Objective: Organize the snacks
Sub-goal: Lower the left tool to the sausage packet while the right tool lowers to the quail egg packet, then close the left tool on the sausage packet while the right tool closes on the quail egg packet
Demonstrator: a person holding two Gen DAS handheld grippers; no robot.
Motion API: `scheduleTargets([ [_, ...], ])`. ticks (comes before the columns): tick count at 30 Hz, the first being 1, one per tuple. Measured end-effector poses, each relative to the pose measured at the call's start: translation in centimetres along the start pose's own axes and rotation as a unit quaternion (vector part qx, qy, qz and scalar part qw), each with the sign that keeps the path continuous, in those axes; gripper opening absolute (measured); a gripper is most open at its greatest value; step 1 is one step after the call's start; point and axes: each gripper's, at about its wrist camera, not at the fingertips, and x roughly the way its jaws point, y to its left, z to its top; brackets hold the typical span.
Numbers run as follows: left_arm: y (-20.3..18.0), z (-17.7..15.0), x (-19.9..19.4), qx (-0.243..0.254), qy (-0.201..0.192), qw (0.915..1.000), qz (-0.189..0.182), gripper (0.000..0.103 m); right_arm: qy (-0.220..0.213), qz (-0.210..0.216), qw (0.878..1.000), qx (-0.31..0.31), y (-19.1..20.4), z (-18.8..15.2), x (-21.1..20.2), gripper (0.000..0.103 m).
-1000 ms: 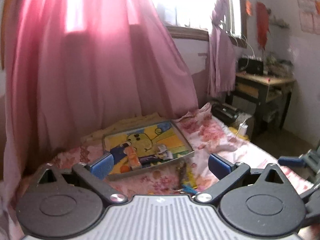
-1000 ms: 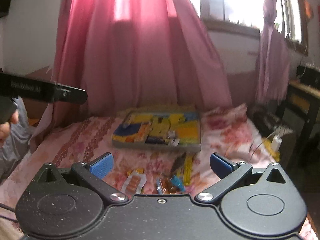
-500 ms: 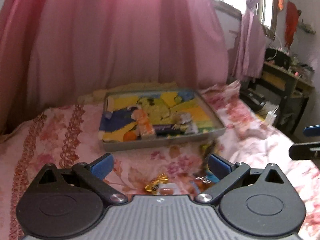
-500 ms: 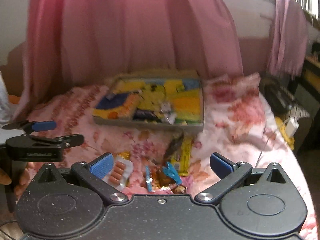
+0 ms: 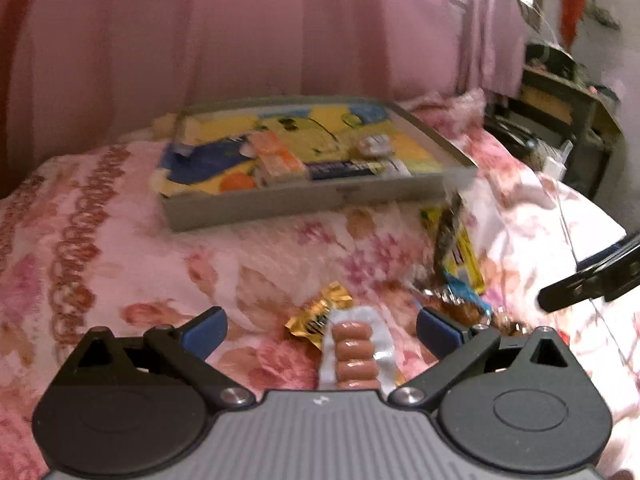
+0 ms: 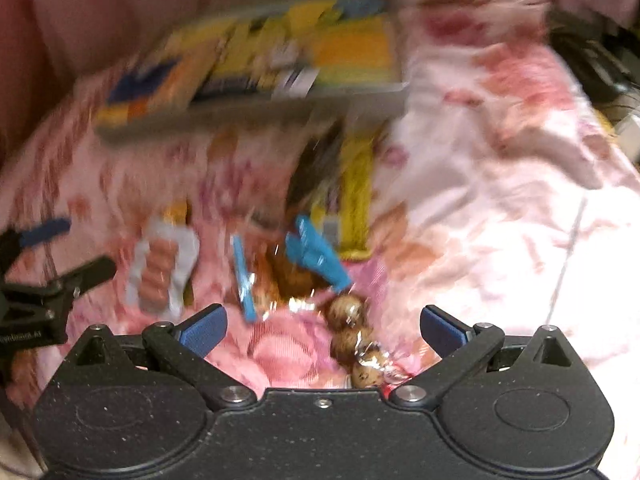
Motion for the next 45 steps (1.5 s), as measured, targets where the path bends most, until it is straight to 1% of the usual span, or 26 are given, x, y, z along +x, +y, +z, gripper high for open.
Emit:
scheduleTargets([
  [2, -0.5, -0.6, 1.0, 0.016, 0.008, 0.9998, -0.003, 0.103, 0.023, -0.003, 0.999, -0.031, 0.7, -0.4, 1.4, 0.102],
  [5, -0.9, -1.2, 2.5, 0.026, 0.031, 0.9992, -0.001, 0.103, 0.055, -0.025, 0.997, -0.057, 0.6, -1.2, 3.4, 0.102],
  [8, -1.0, -1.6, 3.8, 0.019, 0.049, 0.9986, -0.008, 0.102, 0.077, -0.04, 0.994, -0.06, -0.2, -1.7, 4.7, 0.102],
  [11, -1.1, -2.0, 4.9, 0.017, 0.07, 0.9974, -0.007, 0.102, 0.091, -0.044, 0.993, -0.052, -1.0, -1.8, 5.8, 0.102],
  [15, -1.3, -2.3, 5.3, 0.018, 0.083, 0.9963, -0.017, 0.102, 0.1, -0.034, 0.993, -0.059, -1.0, -1.9, 7.1, 0.102],
  [18, -1.6, -2.4, 5.6, 0.025, 0.083, 0.9962, -0.012, 0.102, 0.095, -0.031, 0.993, -0.065, -0.5, -1.9, 7.8, 0.102],
  [21, -1.8, -2.5, 6.1, 0.033, 0.085, 0.9958, -0.006, 0.102, 0.095, -0.022, 0.994, -0.054, -0.5, -1.9, 8.2, 0.102],
  [23, -2.0, -2.5, 6.3, 0.04, 0.09, 0.9951, -0.003, 0.102, 0.096, -0.018, 0.994, -0.048, -0.6, -1.9, 8.1, 0.1],
  [25, -2.1, -2.5, 6.3, 0.044, 0.091, 0.9948, -0.003, 0.102, 0.095, -0.016, 0.994, -0.054, -0.5, -1.6, 8.0, 0.091],
  [26, -2.1, -2.5, 6.2, 0.044, 0.093, 0.9947, -0.005, 0.1, 0.094, -0.013, 0.994, -0.057, -0.4, -1.4, 7.8, 0.09],
  [29, -1.8, -2.3, 6.3, 0.033, 0.102, 0.9941, -0.012, 0.091, 0.091, -0.013, 0.994, -0.063, 0.9, -1.4, 7.5, 0.082],
  [30, -1.7, -2.3, 6.2, 0.031, 0.102, 0.9943, -0.01, 0.087, 0.09, -0.013, 0.994, -0.063, 1.0, -1.4, 7.4, 0.077],
  [31, -1.6, -2.3, 6.2, 0.028, 0.102, 0.9944, -0.008, 0.085, 0.09, -0.013, 0.994, -0.064, 1.2, -1.3, 7.3, 0.072],
  [32, -1.4, -2.3, 6.1, 0.025, 0.102, 0.9944, -0.006, 0.082, 0.09, -0.014, 0.994, -0.063, 1.3, -1.3, 7.1, 0.07],
  [34, -1.2, -2.2, 6.0, 0.02, 0.104, 0.9943, -0.008, 0.078, 0.088, -0.015, 0.994, -0.059, 1.8, -1.2, 7.0, 0.06],
  [36, -1.2, -2.2, 5.9, 0.016, 0.108, 0.994, -0.008, 0.071, 0.089, -0.02, 0.994, -0.057, 2.3, -1.2, 6.7, 0.054],
  [39, -1.4, -2.3, 5.6, 0.021, 0.114, 0.9933, -0.007, 0.062, 0.089, -0.029, 0.994, -0.057, 2.7, -1.3, 6.6, 0.051],
  [42, -1.4, -2.4, 5.3, 0.026, 0.121, 0.9923, -0.001, 0.056, 0.088, -0.034, 0.994, -0.056, 3.0, -1.4, 6.6, 0.049],
  [45, -1.1, -2.3, 5.0, 0.009, 0.128, 0.9918, -0.001, 0.052, 0.09, -0.022, 0.994, -0.05, 3.2, -1.6, 6.2, 0.048],
])
